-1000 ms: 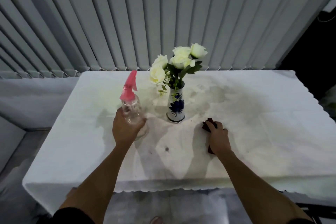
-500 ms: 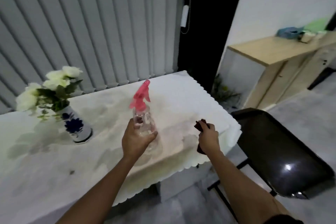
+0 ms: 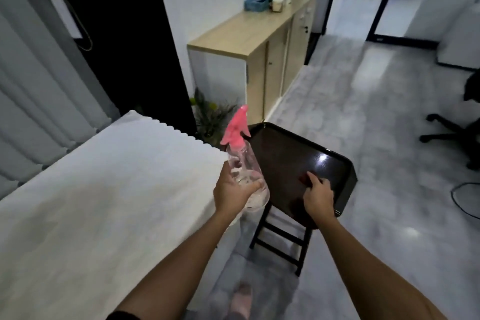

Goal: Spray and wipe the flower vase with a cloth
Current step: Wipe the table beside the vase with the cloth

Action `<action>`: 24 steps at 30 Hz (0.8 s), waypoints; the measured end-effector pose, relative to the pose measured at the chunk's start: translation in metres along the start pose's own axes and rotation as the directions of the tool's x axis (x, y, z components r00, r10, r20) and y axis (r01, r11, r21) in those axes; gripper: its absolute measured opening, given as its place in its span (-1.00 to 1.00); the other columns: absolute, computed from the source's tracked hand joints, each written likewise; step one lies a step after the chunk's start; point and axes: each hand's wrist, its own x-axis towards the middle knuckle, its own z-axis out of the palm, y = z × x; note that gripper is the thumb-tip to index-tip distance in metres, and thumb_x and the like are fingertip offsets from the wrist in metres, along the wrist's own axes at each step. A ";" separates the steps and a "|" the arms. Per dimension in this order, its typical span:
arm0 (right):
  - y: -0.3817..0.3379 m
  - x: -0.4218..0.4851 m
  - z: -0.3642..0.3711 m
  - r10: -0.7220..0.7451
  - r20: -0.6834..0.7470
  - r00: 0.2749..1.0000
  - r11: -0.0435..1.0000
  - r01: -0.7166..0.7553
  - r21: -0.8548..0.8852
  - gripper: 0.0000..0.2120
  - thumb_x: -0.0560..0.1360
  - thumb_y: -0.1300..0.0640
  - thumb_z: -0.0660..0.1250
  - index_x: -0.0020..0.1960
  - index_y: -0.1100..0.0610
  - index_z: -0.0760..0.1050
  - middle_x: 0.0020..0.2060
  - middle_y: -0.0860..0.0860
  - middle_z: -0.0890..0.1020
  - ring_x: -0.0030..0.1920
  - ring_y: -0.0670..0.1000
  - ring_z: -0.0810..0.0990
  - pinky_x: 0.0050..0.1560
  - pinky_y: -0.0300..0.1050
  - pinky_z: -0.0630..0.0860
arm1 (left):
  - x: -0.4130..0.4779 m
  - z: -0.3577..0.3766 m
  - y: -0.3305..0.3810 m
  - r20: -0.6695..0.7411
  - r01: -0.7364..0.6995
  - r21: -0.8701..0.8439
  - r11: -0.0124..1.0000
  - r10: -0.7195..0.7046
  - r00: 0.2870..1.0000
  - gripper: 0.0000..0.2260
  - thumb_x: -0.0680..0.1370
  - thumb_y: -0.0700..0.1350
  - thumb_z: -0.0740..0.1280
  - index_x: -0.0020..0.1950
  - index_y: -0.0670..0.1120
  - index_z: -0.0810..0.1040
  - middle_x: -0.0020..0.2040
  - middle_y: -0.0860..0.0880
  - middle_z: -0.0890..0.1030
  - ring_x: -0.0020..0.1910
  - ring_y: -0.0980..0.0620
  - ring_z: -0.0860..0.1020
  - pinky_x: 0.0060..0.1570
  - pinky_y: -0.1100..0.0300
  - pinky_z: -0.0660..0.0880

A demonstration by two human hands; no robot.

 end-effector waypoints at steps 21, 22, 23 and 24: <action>0.030 0.116 0.058 0.145 -0.116 0.983 0.979 -0.125 0.162 -0.58 0.55 0.32 0.18 0.36 0.05 0.44 0.38 0.13 0.36 0.35 0.15 0.35 0.35 -0.19 0.15 | 0.130 0.139 -0.022 0.266 -0.121 0.086 0.989 0.094 0.959 -0.34 0.21 0.17 0.55 0.22 0.01 0.42 0.09 0.10 0.58 0.01 0.09 0.59 0.00 0.16 0.53; 0.028 0.116 0.056 0.159 -0.157 0.975 0.971 -0.126 0.202 -0.59 0.52 0.35 0.22 0.33 0.09 0.47 0.33 0.15 0.41 0.33 0.13 0.40 0.35 -0.20 0.18 | 0.131 0.140 -0.021 0.274 -0.118 0.073 0.990 0.094 0.957 -0.37 0.21 0.14 0.57 0.20 0.03 0.42 0.07 0.12 0.58 -0.01 0.11 0.59 -0.01 0.19 0.53; 0.027 0.116 0.054 0.181 -0.199 0.963 0.955 -0.123 0.271 -0.59 0.49 0.38 0.24 0.29 0.10 0.50 0.28 0.15 0.45 0.29 0.12 0.44 0.36 -0.20 0.22 | 0.131 0.140 -0.022 0.278 -0.120 0.068 0.990 0.097 0.956 -0.38 0.22 0.13 0.57 0.19 0.05 0.42 0.06 0.13 0.58 -0.02 0.12 0.59 -0.02 0.20 0.52; 0.026 0.116 0.052 0.206 -0.225 0.952 0.929 -0.118 0.350 -0.59 0.47 0.39 0.26 0.25 0.08 0.52 0.23 0.14 0.48 0.25 0.09 0.48 0.37 -0.15 0.29 | 0.132 0.141 -0.022 0.282 -0.122 0.066 0.990 0.098 0.954 -0.37 0.22 0.13 0.58 0.19 0.05 0.42 0.07 0.14 0.58 -0.01 0.12 0.59 -0.02 0.20 0.53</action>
